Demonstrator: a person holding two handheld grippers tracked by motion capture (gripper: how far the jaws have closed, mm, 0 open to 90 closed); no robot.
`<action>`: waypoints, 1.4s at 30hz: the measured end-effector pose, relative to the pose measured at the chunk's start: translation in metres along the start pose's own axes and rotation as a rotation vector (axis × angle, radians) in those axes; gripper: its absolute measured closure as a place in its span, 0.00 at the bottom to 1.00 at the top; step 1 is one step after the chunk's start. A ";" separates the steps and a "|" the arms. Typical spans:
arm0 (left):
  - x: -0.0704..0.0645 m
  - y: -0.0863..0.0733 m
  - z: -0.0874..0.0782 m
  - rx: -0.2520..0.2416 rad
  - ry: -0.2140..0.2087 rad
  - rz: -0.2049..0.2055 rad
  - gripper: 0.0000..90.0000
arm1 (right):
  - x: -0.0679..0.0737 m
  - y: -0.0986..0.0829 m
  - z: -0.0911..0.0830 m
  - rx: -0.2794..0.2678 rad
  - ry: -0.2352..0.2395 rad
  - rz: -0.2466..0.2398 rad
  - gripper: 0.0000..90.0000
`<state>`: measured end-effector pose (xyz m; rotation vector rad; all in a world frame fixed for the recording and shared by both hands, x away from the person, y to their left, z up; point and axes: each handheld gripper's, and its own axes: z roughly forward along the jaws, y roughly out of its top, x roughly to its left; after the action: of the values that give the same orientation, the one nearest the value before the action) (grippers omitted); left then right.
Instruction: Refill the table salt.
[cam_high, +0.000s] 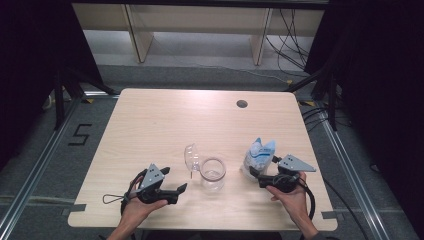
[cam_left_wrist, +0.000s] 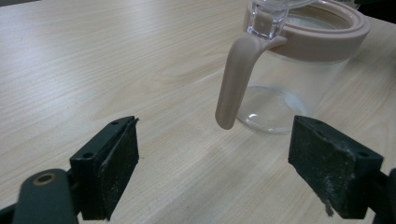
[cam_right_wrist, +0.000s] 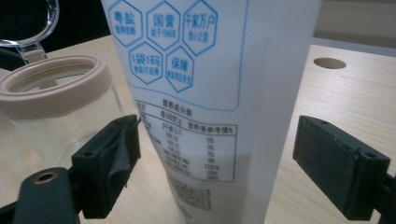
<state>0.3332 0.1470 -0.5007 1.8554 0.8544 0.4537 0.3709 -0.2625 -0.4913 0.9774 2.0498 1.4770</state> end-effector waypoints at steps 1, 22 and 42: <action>0.000 0.000 0.000 0.004 0.005 0.000 0.17 | 0.000 -0.001 0.003 -0.023 0.010 0.004 0.18; -0.002 0.001 0.000 0.002 0.002 0.003 0.18 | -0.003 -0.010 0.018 -0.034 0.015 -0.002 0.23; -0.002 0.002 -0.001 0.000 -0.002 0.013 0.18 | 0.000 -0.015 0.024 0.009 0.038 0.019 0.34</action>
<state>0.3320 0.1453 -0.4986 1.8623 0.8408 0.4596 0.3827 -0.2501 -0.5136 0.9816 2.0809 1.5086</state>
